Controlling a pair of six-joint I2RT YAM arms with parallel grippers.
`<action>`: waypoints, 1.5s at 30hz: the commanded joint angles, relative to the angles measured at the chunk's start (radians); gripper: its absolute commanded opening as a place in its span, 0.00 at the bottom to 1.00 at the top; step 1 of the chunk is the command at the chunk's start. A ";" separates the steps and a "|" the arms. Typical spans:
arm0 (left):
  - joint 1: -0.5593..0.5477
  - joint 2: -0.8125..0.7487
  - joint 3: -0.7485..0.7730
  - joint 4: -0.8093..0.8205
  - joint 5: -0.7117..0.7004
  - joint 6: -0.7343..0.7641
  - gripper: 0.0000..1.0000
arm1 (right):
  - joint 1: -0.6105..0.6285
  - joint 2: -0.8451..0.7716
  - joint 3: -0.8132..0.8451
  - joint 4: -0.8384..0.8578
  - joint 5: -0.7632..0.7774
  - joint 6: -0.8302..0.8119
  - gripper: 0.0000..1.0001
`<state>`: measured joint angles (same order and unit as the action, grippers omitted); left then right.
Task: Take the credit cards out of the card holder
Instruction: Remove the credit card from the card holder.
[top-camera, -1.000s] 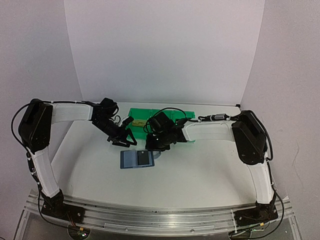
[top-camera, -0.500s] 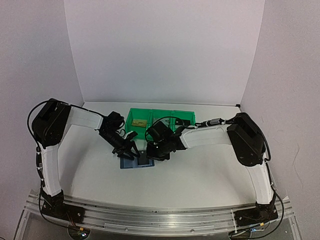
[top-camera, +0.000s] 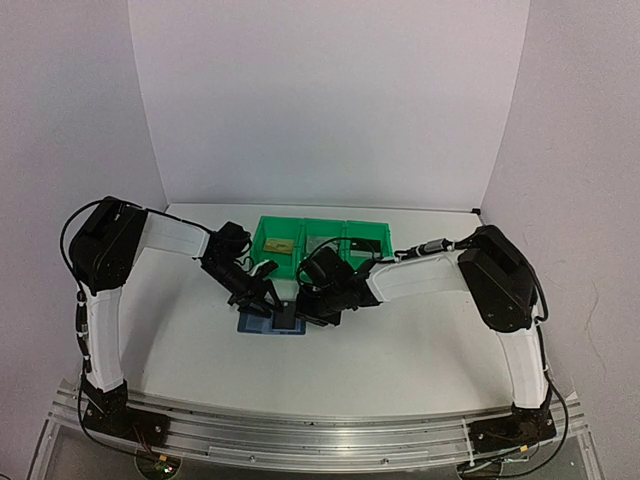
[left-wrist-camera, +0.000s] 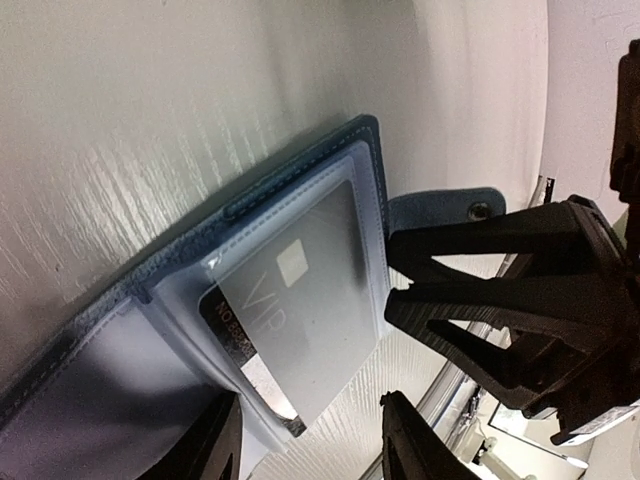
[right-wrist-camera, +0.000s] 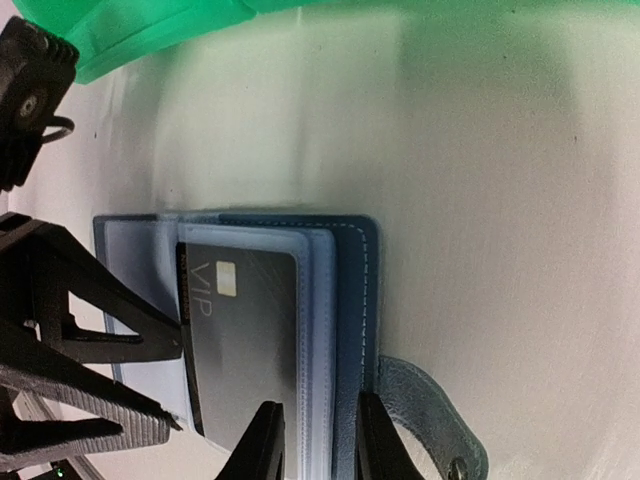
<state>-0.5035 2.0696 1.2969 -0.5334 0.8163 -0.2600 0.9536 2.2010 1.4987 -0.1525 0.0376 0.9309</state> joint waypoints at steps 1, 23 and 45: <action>0.000 0.005 0.081 -0.010 -0.032 0.055 0.47 | 0.034 -0.008 -0.059 -0.070 -0.121 0.053 0.21; -0.001 0.000 0.020 -0.034 -0.035 0.130 0.48 | 0.015 0.005 -0.062 -0.070 -0.078 0.018 0.22; -0.001 0.059 -0.036 0.118 0.206 0.055 0.25 | 0.008 0.071 -0.013 -0.058 -0.112 0.005 0.21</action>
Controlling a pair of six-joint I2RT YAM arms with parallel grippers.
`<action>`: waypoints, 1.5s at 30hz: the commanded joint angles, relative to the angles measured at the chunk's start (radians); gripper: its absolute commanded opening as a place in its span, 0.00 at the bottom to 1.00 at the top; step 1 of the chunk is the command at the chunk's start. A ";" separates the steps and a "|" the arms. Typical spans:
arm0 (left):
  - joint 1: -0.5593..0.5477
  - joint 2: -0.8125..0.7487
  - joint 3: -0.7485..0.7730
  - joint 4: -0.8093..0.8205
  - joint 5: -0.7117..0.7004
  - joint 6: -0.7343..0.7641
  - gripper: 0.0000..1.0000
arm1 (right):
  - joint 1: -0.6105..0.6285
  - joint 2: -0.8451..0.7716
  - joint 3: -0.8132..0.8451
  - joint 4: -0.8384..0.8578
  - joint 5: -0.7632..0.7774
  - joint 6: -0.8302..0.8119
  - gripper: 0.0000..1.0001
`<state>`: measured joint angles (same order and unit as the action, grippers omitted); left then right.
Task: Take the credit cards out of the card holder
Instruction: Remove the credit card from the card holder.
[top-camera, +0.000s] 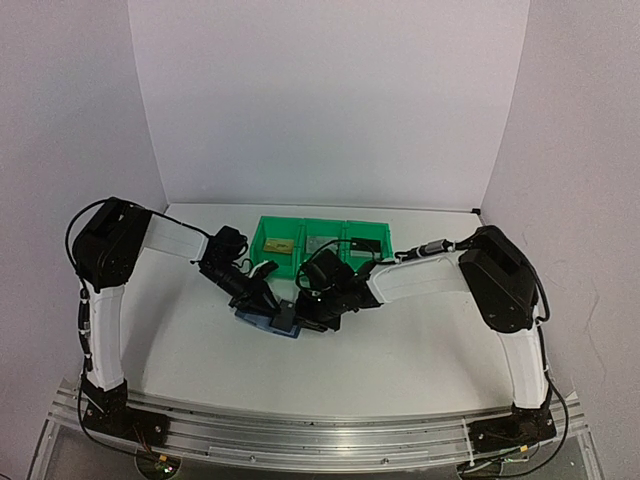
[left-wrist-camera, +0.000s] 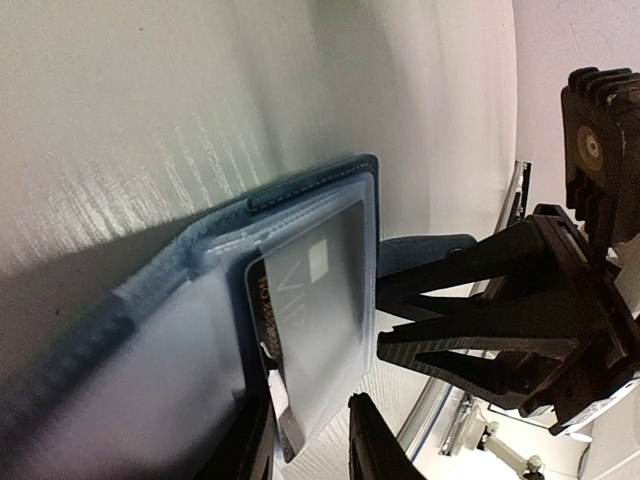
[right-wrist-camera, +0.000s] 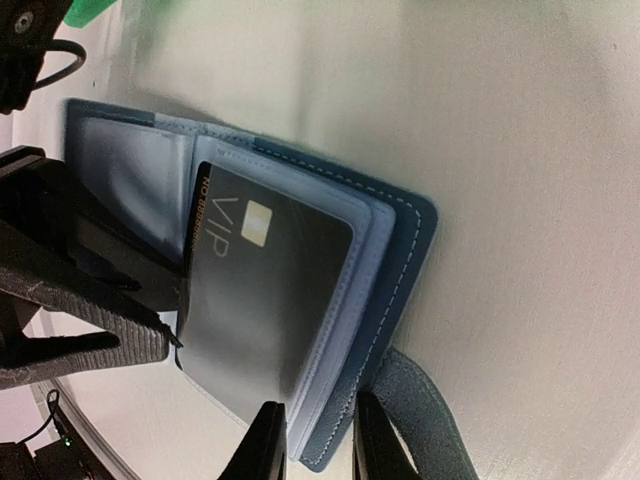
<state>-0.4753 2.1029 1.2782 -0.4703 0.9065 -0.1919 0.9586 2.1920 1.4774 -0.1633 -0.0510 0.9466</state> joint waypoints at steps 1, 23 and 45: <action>-0.029 0.027 -0.016 0.059 0.129 -0.016 0.24 | 0.003 0.082 0.013 -0.045 -0.027 -0.013 0.21; -0.015 0.022 -0.036 0.072 0.183 -0.021 0.00 | -0.009 0.098 0.009 -0.033 -0.048 -0.020 0.20; 0.140 -0.040 -0.045 -0.090 0.185 0.140 0.00 | -0.014 0.137 -0.108 -0.036 -0.045 -0.012 0.18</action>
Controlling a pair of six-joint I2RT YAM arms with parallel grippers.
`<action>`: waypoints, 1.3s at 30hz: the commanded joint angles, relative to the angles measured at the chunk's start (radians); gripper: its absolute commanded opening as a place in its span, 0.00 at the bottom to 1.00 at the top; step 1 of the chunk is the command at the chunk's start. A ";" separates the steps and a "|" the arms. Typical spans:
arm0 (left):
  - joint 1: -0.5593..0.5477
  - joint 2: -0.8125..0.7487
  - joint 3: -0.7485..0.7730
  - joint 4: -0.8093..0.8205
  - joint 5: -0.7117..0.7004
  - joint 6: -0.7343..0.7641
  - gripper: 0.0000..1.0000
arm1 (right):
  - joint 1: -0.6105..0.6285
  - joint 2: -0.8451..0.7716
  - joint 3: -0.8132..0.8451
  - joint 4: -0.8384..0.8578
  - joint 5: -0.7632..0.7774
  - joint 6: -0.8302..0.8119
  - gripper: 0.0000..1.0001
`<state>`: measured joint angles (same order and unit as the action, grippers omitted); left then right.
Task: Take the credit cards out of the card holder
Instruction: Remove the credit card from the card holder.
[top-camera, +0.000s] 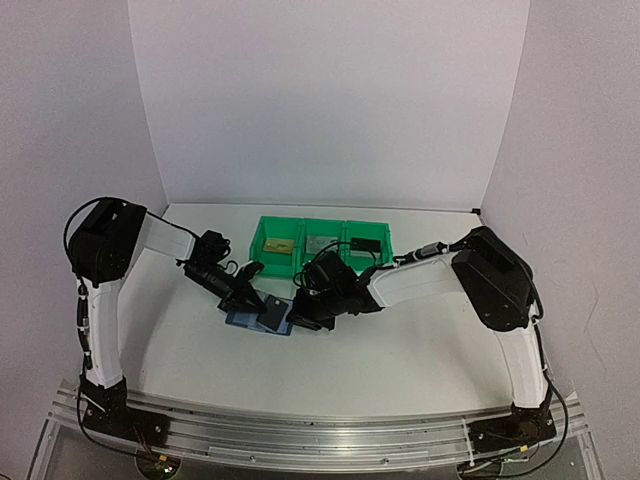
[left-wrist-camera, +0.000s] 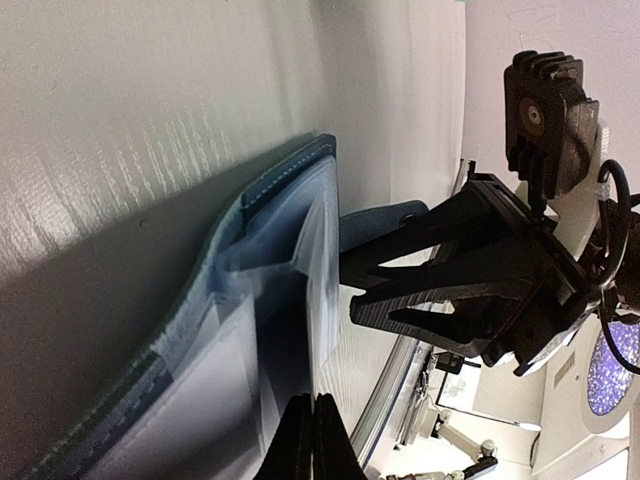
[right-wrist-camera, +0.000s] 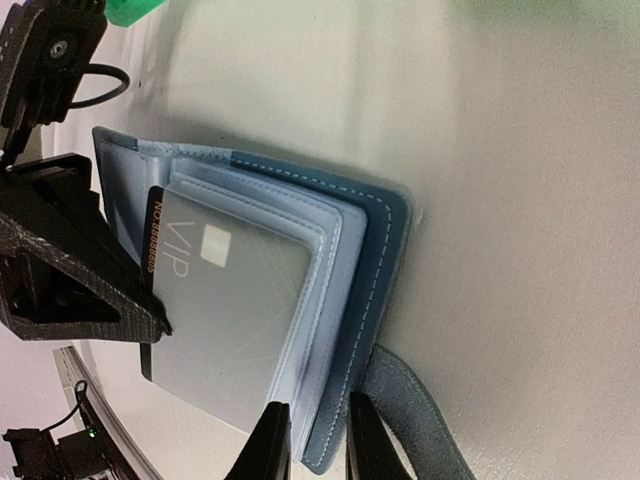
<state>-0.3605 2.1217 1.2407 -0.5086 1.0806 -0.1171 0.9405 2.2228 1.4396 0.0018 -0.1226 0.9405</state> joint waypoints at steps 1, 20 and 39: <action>0.029 -0.059 -0.009 -0.055 0.004 0.072 0.00 | 0.004 0.106 -0.070 -0.201 0.025 -0.007 0.18; 0.046 -0.021 -0.061 0.054 -0.009 0.041 0.00 | 0.004 0.051 0.117 -0.201 0.040 -0.132 0.31; 0.043 0.004 -0.052 0.073 0.010 0.013 0.01 | 0.025 0.036 0.280 -0.194 0.181 -0.185 0.35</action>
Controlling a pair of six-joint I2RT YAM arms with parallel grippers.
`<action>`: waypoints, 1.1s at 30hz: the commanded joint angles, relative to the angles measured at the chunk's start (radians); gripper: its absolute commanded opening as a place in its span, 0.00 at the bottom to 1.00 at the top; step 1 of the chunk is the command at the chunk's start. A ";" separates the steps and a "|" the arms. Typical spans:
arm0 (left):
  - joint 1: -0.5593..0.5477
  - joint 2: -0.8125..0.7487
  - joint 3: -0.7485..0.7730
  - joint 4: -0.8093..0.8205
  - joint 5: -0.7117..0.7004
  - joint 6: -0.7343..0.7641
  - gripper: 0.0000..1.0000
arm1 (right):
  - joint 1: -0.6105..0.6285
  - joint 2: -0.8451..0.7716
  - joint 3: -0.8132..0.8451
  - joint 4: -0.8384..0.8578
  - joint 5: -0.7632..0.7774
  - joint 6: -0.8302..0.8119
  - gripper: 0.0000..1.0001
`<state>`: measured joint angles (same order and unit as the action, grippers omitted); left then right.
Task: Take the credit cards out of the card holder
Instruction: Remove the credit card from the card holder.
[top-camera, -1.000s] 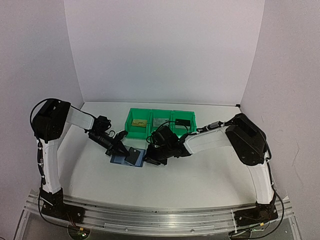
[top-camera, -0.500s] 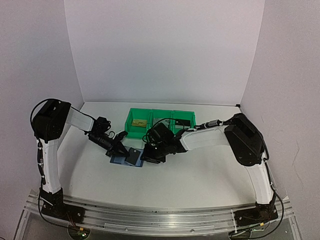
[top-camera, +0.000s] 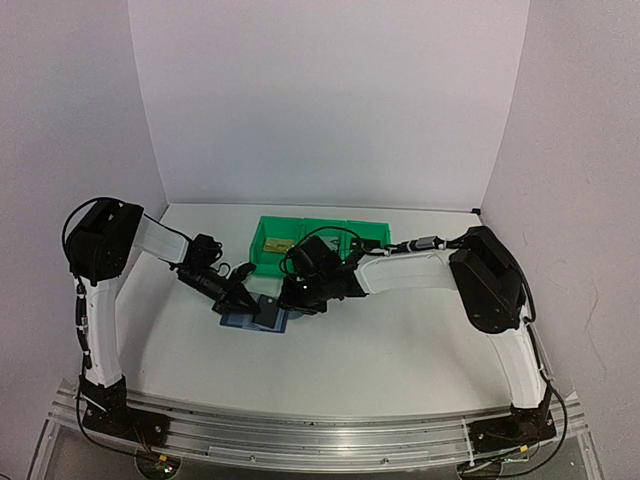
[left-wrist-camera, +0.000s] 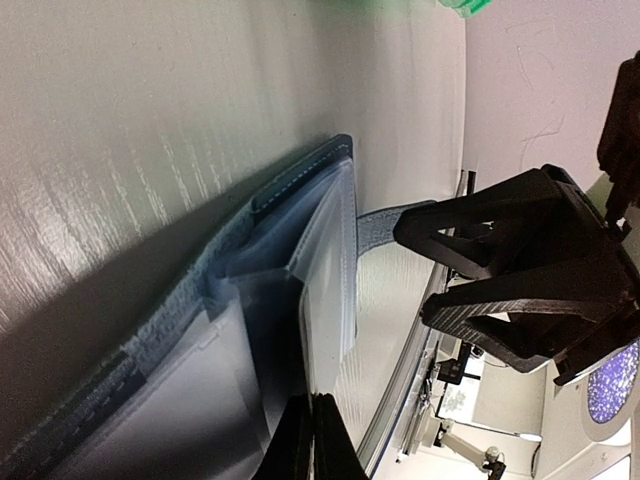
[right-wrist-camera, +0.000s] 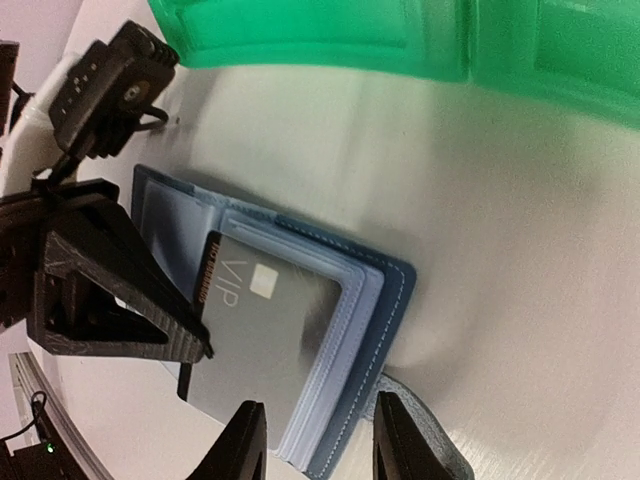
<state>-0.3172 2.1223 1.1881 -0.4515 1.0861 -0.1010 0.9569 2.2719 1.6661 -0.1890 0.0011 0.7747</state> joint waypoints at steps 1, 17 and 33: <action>-0.001 0.001 0.001 0.015 0.004 -0.004 0.01 | 0.010 0.001 0.062 -0.004 0.043 -0.017 0.35; 0.005 -0.028 -0.008 0.014 0.005 -0.015 0.05 | 0.003 0.118 -0.011 0.062 -0.072 0.102 0.26; 0.021 -0.055 -0.042 0.037 0.022 -0.041 0.17 | 0.002 0.124 -0.058 0.060 -0.091 0.116 0.25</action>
<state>-0.3019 2.1084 1.1657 -0.4414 1.0994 -0.1398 0.9499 2.3421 1.6491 -0.0197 -0.0637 0.8810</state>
